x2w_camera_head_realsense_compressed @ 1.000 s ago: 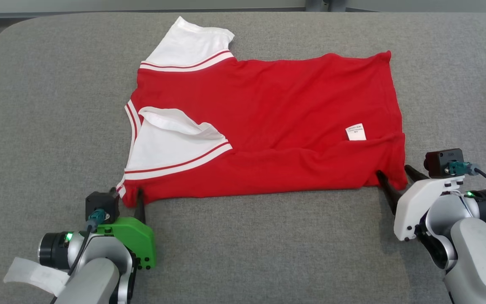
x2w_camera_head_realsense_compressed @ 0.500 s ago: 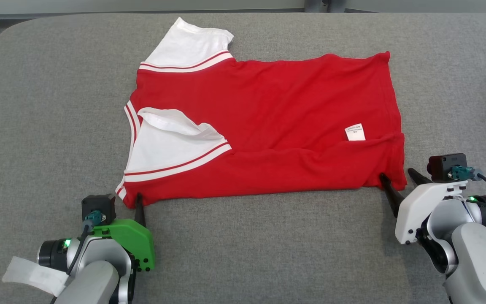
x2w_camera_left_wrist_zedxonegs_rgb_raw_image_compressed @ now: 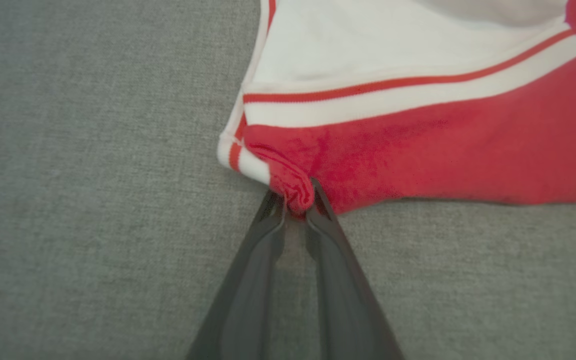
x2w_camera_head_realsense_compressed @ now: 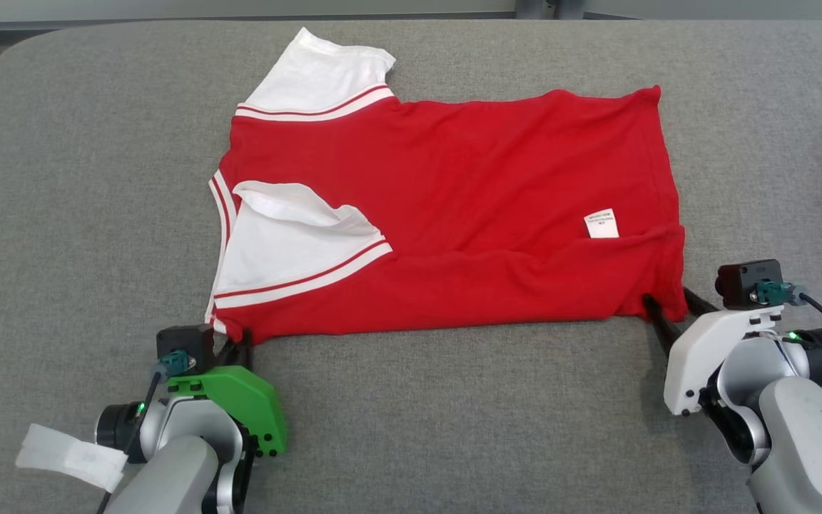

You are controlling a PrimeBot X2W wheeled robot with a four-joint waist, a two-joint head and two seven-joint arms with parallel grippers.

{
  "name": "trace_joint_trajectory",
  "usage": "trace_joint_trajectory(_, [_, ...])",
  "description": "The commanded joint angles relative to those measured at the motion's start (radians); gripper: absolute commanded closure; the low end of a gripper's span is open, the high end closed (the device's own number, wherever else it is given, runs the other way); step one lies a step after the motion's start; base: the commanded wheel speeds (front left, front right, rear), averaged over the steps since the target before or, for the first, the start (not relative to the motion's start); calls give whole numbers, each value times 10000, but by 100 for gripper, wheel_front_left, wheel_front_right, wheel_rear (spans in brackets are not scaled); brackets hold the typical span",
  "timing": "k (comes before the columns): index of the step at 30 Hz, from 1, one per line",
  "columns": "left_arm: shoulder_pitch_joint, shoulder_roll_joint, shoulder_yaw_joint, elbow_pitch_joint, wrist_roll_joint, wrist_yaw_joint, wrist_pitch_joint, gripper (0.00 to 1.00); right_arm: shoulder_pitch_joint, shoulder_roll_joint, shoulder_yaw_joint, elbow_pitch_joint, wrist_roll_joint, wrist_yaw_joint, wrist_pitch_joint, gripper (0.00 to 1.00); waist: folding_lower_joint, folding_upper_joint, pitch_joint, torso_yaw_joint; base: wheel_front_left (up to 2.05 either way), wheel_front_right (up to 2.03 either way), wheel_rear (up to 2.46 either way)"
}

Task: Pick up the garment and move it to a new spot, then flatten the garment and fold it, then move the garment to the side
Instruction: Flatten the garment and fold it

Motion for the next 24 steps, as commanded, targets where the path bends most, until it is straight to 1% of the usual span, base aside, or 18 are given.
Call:
trace_joint_trajectory(1, [100, -88, -115, 198, 3, -36, 59, 100, 168, 41, 114, 143, 56, 2, 30, 100, 0, 0, -24, 2, 0, 0, 0])
trace_joint_trajectory(8, [194, 150, 53, 242, -48, 53, -193, 100, 248, -148, 141, 61, 162, -6, -131, 100, 0, 0, -354, -10, 0, 0, 0])
trace_joint_trajectory(14, [662, 302, -46, -15, -130, 58, -136, 100, 838, -100, -273, -281, 333, -4, -106, 100, 0, 0, -910, 12, 0, 0, 0])
trace_joint_trajectory(20, [1402, 545, -8, -701, -384, 181, 1, 100, 1870, 17, -847, -1120, 530, -6, 157, 100, 0, 0, -1455, 11, 0, 0, 0])
trace_joint_trajectory(24, [1857, 805, 15, -1376, -450, 414, 123, 100, 2583, 164, -1340, -2011, 597, -7, 464, 100, 0, 0, -1666, -29, 0, 0, 0])
